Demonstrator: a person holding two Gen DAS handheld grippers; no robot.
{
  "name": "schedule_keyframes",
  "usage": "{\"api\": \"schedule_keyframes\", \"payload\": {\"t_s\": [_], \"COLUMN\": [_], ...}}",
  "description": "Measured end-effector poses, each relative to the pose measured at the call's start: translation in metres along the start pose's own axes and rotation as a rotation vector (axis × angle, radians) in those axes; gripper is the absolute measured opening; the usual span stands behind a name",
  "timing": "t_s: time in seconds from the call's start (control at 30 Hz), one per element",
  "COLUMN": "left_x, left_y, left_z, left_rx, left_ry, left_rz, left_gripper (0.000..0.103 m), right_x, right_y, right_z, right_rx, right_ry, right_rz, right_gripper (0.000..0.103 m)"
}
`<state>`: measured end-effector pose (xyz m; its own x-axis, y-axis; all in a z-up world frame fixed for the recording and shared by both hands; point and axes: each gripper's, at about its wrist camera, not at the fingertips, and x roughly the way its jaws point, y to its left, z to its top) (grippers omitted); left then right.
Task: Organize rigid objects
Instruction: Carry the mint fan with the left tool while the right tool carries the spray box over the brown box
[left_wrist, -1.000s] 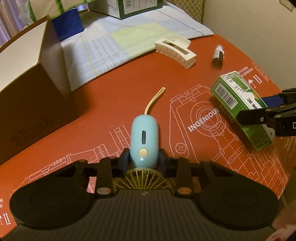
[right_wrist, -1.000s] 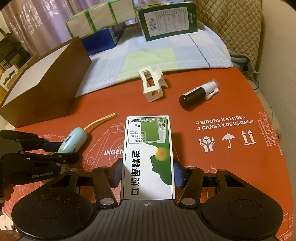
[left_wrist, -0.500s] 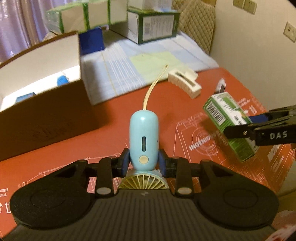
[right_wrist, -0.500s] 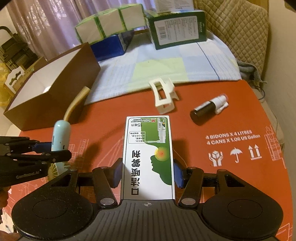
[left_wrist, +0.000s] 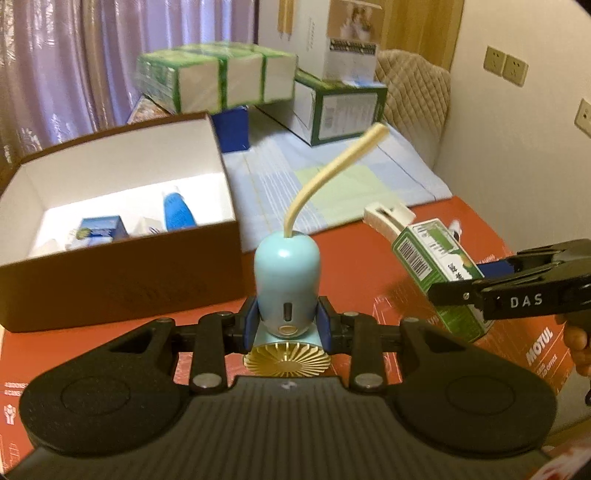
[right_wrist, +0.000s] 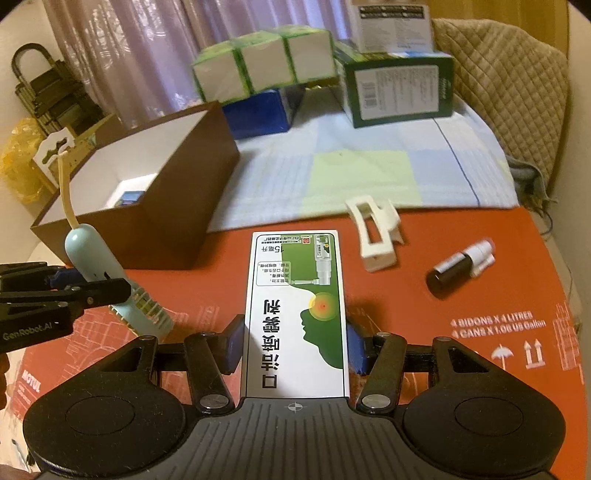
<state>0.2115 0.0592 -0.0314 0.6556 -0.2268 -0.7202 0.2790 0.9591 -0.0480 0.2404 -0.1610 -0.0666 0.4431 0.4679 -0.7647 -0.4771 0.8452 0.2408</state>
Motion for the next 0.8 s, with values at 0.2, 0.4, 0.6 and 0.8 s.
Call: {"api": "schedule_keyframes", "payload": {"t_s": [0.2,0.4,0.6,0.8], "left_x": [-0.020,-0.043,-0.069,-0.089], "left_y": [0.017,0.039,0.072,0.114], "left_z": [0.005,0.013,0.027,0.047], "left_rx": [-0.029,-0.071,-0.112,-0.129], "left_ry": [-0.058,-0.116,-0.169,-0.216], "left_rz": [0.017,0.047,0.100,0.169], "left_gripper": [0.028,0.028,0.028,0.028], "right_x": [0.002,0.004,0.008,0.021], "right_y": [0.017,0.040,0.071,0.112], "right_z": [0.011,0.026,0.050,0.079], "right_rx": [-0.037,-0.072,-0.114,-0.166], "right_ry": [-0.020,-0.048,-0.089,-0.131], "right_rz": [0.026,0.066,0.135,0.202], "right_gripper": [0.052,0.052,0.052,0.052]}}
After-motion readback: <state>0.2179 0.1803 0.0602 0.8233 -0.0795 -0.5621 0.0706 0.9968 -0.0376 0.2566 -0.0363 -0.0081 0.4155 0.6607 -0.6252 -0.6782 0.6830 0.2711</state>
